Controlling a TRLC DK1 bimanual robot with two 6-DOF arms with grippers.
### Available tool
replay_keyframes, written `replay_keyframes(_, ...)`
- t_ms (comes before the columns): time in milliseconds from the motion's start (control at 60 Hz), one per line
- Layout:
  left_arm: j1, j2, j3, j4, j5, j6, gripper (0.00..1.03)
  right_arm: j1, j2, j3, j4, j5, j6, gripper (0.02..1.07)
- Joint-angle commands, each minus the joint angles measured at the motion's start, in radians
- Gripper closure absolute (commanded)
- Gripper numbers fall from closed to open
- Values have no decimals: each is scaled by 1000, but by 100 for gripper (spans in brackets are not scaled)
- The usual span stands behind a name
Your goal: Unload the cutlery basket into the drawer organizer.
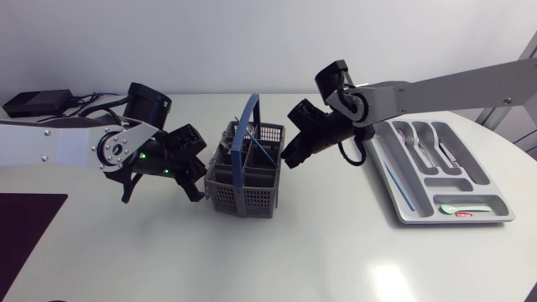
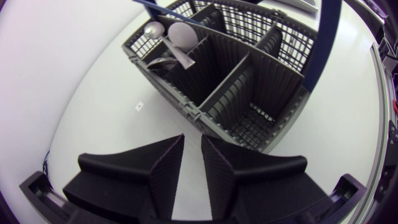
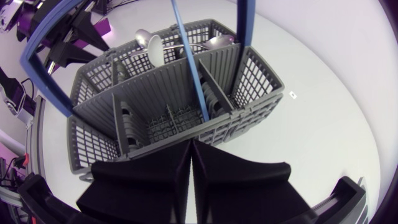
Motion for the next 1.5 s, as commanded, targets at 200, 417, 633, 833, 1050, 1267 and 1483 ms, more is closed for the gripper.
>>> replay_keyframes(200, -188, -31, -69, -64, 54, -15, 79, 8, 75, 90, -36, -13, 27, 101)
replay_keyframes(417, -208, -138, -59, -112, 51, -35, 79, -33, 29, 64, -45, 22, 11, 101)
replay_keyframes(633, -18, -270, -71, -102, 52, -16, 69, -61, -166, -92, -36, 57, -26, 80)
replay_keyframes(833, 117, -141, -32, 42, 58, -52, 66, -59, -345, -241, -71, 62, -26, 88)
replay_keyframes(1050, 167, 70, 70, 164, 58, -101, 67, -53, -489, -382, -113, 65, -29, 101)
replay_keyframes(1267, 186, 240, 216, 181, 117, -142, 67, 10, -491, -470, -85, 76, -8, 101)
replay_keyframes(1483, 180, 270, 245, 86, 242, -113, 70, 41, -373, -453, 28, 86, 20, 101)
